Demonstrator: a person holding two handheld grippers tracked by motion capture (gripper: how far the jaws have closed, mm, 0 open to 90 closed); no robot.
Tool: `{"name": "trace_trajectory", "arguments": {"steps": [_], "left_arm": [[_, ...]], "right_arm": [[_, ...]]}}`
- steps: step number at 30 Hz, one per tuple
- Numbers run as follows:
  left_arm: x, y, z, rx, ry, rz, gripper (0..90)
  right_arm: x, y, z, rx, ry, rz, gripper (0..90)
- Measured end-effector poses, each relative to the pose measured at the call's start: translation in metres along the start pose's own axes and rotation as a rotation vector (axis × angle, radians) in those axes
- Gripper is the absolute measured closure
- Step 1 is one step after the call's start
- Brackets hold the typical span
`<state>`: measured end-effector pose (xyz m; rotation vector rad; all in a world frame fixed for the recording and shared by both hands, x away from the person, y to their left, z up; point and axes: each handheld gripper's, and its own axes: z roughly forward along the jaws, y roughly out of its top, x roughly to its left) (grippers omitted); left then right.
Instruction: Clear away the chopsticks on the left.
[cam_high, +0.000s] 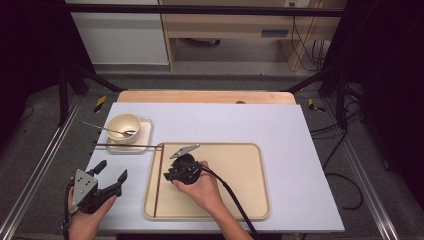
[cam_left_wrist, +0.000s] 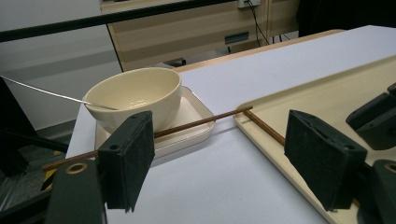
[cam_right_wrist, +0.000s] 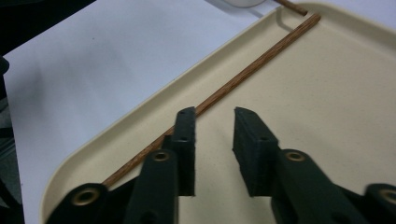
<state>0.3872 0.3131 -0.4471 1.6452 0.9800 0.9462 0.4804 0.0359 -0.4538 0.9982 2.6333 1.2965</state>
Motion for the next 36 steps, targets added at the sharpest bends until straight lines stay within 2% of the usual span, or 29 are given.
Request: {"name": "trace_trajectory", "arguments": {"steps": [4,5,6,7,9,11,12,13,14,15,16,18,20,22,23,24,25,27,29,30,31,32,33,34,35,36], "left_arm": [[-0.001,0.000,0.001,0.005,-0.001,0.011,24.1],[-0.001,0.000,0.001,0.005,-0.001,0.011,24.1],[-0.001,0.000,0.001,0.007,0.000,0.014,24.1],[-0.001,0.000,0.001,0.008,0.000,0.017,24.0],[-0.001,-0.001,0.002,0.010,0.001,0.018,23.9],[-0.001,-0.001,0.002,0.011,0.000,0.018,23.7],[-0.001,-0.002,0.002,0.012,-0.001,0.019,23.5],[-0.001,-0.002,0.002,0.012,-0.001,0.019,23.3],[0.000,-0.002,0.003,0.015,-0.007,0.019,22.9],[0.000,-0.003,0.003,0.015,-0.014,0.013,22.9],[-0.001,-0.003,0.004,0.020,-0.021,0.019,22.2],[-0.002,-0.004,0.005,0.022,-0.033,0.024,20.9],[-0.003,-0.004,0.007,0.021,-0.056,0.022,19.0],[-0.004,-0.004,0.009,0.028,-0.068,0.029,17.0],[-0.005,-0.004,0.009,0.028,-0.075,0.029,16.3],[-0.005,-0.004,0.009,0.028,-0.075,0.029,15.5],[-0.005,-0.004,0.009,0.037,-0.075,0.042,14.8],[-0.005,-0.002,0.011,0.061,-0.086,0.070,14.2],[-0.003,0.003,0.011,0.085,-0.095,0.095,14.3],[-0.003,0.003,0.011,0.085,-0.095,0.095,14.4],[-0.001,0.007,0.011,0.101,-0.108,0.121,14.4],[0.002,0.013,0.010,0.136,-0.115,0.184,14.4],[0.002,0.013,0.010,0.136,-0.115,0.184,14.4],[0.010,0.020,0.010,0.175,-0.132,0.235,14.4],[0.010,0.020,0.010,0.175,-0.132,0.235,14.4],[0.017,0.025,0.010,0.197,-0.129,0.276,14.4]], "right_arm": [[-0.001,-0.006,-0.011,-0.019,-0.022,-0.036,50.9],[-0.001,-0.006,-0.011,-0.019,-0.022,-0.036,50.9],[-0.001,-0.009,-0.014,-0.030,-0.031,-0.049,46.0],[-0.003,-0.012,-0.022,-0.038,-0.047,-0.066,36.0],[-0.005,-0.016,-0.031,-0.051,-0.060,-0.087,28.7],[-0.008,-0.021,-0.044,-0.068,-0.094,-0.108,19.6],[-0.010,-0.025,-0.053,-0.077,-0.110,-0.120,18.5],[-0.010,-0.025,-0.053,-0.077,-0.110,-0.120,18.5],[-0.016,-0.033,-0.068,-0.093,-0.151,-0.146,14.5],[-0.016,-0.033,-0.068,-0.093,-0.151,-0.146,14.5],[-0.022,-0.042,-0.085,-0.110,-0.190,-0.155,14.5],[-0.028,-0.051,-0.101,-0.131,-0.227,-0.154,15.4],[-0.035,-0.060,-0.118,-0.168,-0.247,-0.143,16.6],[-0.043,-0.068,-0.133,-0.184,-0.273,-0.151,17.8],[-0.047,-0.072,-0.140,-0.198,-0.293,-0.158,18.3],[-0.047,-0.072,-0.140,-0.198,-0.293,-0.158,18.3],[-0.057,-0.080,-0.152,-0.228,-0.316,-0.156,17.2],[-0.062,-0.084,-0.158,-0.246,-0.323,-0.148,16.9],[-0.065,-0.091,-0.162,-0.255,-0.345,-0.168,16.8],[-0.065,-0.091,-0.162,-0.255,-0.345,-0.168,16.8],[-0.066,-0.094,-0.162,-0.261,-0.358,-0.177,16.9],[-0.069,-0.100,-0.163,-0.259,-0.371,-0.190,16.4],[-0.069,-0.100,-0.163,-0.259,-0.371,-0.190,16.4],[-0.071,-0.105,-0.165,-0.277,-0.379,-0.188,17.3],[-0.071,-0.105,-0.165,-0.277,-0.379,-0.188,17.3],[-0.073,-0.109,-0.167,-0.286,-0.373,-0.184,17.5]]}}
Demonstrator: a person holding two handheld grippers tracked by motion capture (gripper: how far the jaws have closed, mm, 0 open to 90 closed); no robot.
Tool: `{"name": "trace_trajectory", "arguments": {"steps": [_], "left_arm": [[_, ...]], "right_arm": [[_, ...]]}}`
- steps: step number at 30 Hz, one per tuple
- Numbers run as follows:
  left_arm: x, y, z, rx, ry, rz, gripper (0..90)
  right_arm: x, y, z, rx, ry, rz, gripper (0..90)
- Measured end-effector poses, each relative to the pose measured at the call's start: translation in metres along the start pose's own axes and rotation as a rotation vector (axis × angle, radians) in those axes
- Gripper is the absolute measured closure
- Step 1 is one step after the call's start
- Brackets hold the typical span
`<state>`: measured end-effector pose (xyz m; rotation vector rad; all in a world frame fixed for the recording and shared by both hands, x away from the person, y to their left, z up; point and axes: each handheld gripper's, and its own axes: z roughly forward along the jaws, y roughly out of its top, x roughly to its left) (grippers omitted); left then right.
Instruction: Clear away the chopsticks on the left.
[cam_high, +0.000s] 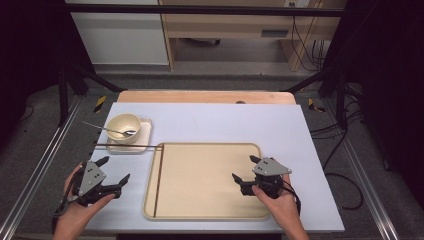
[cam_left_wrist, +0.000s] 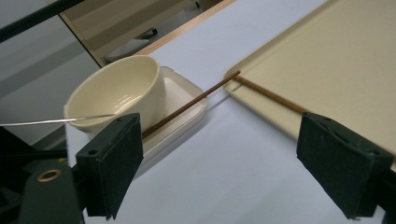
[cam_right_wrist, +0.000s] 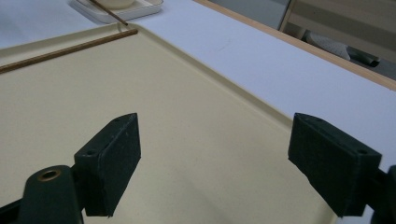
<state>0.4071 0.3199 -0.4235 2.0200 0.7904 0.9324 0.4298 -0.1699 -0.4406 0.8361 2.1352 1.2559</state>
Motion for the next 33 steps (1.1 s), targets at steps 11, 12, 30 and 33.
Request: {"name": "trace_trajectory", "arguments": {"steps": [11,12,30,33], "left_arm": [[0.055,-0.003,-0.006,0.193,-0.014,0.172,13.6],[0.055,-0.003,-0.006,0.193,-0.014,0.172,13.5],[0.103,-0.027,0.032,0.367,-0.040,0.325,34.2],[0.107,-0.027,0.037,0.381,-0.042,0.342,40.9]], "right_arm": [[-0.005,-0.016,-0.020,-0.035,-0.020,0.032,15.0],[-0.005,-0.016,-0.021,-0.035,-0.022,0.039,14.3],[-0.015,-0.022,-0.033,-0.064,-0.028,0.093,19.9],[-0.016,-0.022,-0.033,-0.063,-0.029,0.094,20.8]]}}
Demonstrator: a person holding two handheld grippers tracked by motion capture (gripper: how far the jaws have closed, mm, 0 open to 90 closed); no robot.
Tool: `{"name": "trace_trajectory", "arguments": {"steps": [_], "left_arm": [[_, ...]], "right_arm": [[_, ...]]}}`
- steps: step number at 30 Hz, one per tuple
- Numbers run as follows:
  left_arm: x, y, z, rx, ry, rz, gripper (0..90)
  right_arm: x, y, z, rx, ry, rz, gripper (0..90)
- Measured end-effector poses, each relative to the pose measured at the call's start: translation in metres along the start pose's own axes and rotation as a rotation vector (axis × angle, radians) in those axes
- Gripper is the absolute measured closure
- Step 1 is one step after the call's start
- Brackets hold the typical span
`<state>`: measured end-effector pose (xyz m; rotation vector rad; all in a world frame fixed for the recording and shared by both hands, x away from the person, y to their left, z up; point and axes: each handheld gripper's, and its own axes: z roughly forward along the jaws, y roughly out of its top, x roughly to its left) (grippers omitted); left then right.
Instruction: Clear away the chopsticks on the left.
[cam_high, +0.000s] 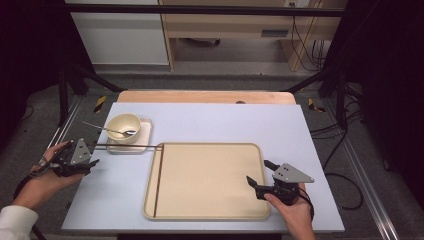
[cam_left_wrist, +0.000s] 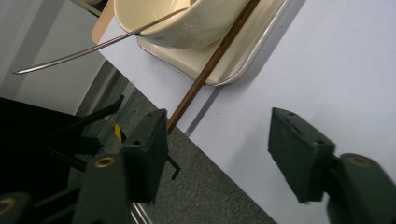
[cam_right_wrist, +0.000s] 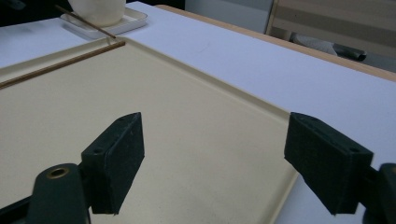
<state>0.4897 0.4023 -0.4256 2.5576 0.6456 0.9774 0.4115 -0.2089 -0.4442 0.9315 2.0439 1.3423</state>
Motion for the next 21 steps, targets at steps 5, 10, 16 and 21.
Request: {"name": "trace_trajectory", "arguments": {"steps": [5,10,16,21], "left_arm": [[0.011,0.004,0.015,0.050,-0.017,0.063,48.8],[0.017,0.007,0.025,0.090,-0.025,0.120,53.6],[0.018,0.011,0.036,0.105,-0.031,0.158,55.0],[0.020,0.010,0.042,0.115,-0.032,0.164,56.4]], "right_arm": [[-0.002,0.000,-0.001,-0.013,0.005,0.020,24.0],[-0.002,-0.001,-0.001,-0.017,0.015,0.034,25.0],[-0.003,-0.002,-0.001,-0.031,0.029,0.056,26.0],[-0.002,-0.002,0.000,-0.028,0.037,0.058,26.4]]}}
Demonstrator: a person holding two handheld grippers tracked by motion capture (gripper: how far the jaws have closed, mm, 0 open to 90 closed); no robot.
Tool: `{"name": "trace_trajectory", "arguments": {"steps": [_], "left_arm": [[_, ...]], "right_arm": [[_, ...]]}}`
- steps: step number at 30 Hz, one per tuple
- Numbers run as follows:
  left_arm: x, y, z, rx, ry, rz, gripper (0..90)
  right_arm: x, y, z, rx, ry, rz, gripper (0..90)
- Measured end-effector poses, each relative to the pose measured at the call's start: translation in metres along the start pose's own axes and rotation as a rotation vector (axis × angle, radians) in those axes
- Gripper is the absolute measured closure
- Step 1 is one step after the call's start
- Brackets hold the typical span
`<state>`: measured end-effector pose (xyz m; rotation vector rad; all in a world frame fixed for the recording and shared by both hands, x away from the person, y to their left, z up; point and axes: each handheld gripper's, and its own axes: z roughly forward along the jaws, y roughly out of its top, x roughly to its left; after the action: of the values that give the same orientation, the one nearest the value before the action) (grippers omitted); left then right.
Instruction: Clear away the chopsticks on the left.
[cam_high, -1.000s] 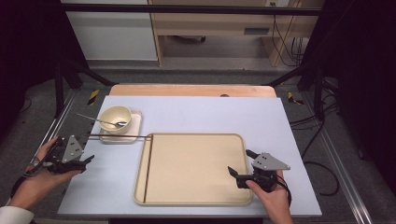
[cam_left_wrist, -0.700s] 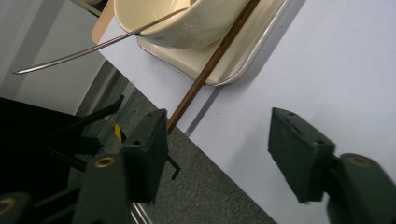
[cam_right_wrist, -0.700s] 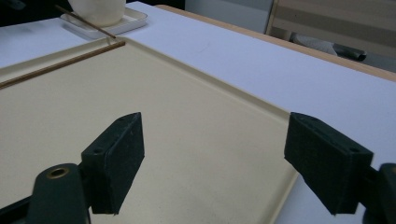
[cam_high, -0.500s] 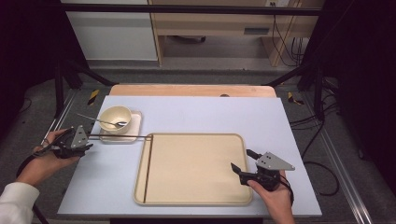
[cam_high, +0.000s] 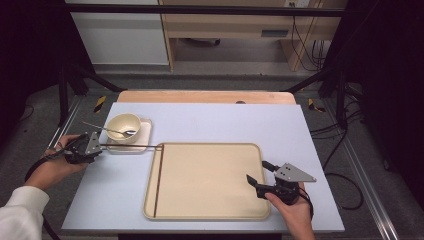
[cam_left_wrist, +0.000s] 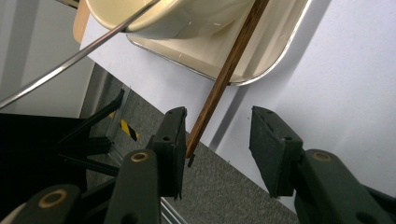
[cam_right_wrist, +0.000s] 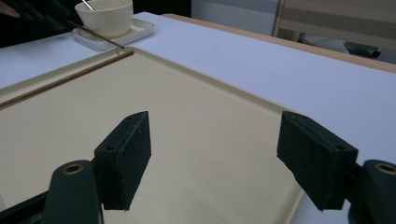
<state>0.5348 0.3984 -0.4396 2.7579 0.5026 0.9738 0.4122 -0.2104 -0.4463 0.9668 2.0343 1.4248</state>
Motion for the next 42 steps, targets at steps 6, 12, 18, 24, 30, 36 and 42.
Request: {"name": "trace_trajectory", "arguments": {"steps": [6,12,18,24,30,36,42], "left_arm": [[0.001,-0.001,0.004,0.002,-0.004,-0.001,56.8],[0.002,0.002,0.006,0.000,0.000,0.013,56.8],[0.004,0.004,0.011,0.009,-0.003,0.019,56.9],[0.003,0.005,0.015,0.019,-0.010,0.031,57.9],[0.003,0.005,0.017,0.030,-0.006,0.034,57.8],[0.004,0.004,0.019,0.031,-0.007,0.036,59.6],[0.003,0.004,0.022,0.043,-0.010,0.062,63.1]], "right_arm": [[0.000,0.000,0.001,0.000,0.004,-0.001,26.8],[0.002,-0.001,0.003,0.004,0.018,-0.007,26.9],[0.003,-0.001,0.003,0.008,0.020,-0.011,26.9],[0.003,0.000,0.002,-0.016,0.025,-0.027,25.4],[0.003,0.000,-0.001,-0.048,0.028,-0.038,24.5],[0.003,0.000,0.000,-0.045,0.029,-0.036,24.5],[0.002,-0.001,0.000,-0.046,0.028,-0.034,24.6]]}}
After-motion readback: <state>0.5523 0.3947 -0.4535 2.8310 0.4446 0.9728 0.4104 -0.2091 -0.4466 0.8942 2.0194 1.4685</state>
